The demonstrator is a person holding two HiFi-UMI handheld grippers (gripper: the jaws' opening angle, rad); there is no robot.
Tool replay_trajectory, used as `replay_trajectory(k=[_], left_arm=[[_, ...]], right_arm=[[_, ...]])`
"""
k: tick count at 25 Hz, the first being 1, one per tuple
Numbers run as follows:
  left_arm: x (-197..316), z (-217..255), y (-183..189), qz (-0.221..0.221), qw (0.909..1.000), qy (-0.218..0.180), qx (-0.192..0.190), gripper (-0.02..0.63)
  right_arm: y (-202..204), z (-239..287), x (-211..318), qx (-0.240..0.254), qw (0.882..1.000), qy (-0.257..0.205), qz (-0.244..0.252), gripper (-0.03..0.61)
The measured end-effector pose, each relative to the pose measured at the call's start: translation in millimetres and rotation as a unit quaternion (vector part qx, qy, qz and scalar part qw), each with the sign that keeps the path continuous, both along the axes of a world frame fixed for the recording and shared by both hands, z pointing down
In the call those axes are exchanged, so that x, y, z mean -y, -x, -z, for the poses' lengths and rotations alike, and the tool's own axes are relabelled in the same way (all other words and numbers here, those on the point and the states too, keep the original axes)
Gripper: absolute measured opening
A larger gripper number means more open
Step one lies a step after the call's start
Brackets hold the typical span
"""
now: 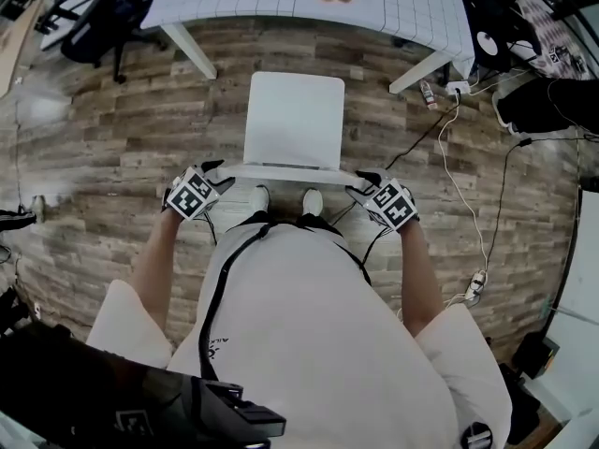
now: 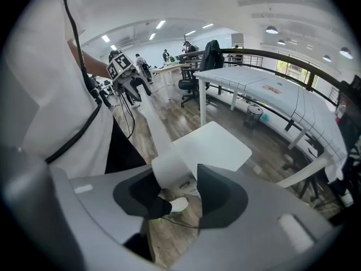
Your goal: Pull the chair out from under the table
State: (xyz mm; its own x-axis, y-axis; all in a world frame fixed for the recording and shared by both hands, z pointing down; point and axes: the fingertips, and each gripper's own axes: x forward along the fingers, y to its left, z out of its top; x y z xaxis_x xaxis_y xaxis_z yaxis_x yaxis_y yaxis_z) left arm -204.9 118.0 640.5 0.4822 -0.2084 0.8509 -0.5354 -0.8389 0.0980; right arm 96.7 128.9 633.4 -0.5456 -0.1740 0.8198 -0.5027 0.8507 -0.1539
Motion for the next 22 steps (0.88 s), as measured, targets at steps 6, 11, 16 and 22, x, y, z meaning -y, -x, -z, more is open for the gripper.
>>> replay_trajectory(k=[6,11,16,22], left_arm=[[9,45,3,0.056,0.9961,-0.017,-0.066,0.322],[34,104,-17,0.097,0.9814,-0.073,-0.149,0.317],[59,165,-55,0.102,0.9625,-0.134,-0.213,0.24],[79,218,-90,0.116,0.9354,-0.183,-0.28,0.029]], right_arm=[[-9,39,1,0.042,0.999,0.015,-0.027,0.252],[-7,99,14,0.133,0.989,0.005,-0.065,0.252],[5,168,40,0.215,0.97,-0.068,-0.094,0.165],[23,212,57,0.268,0.945,-0.143,-0.124,0.006]])
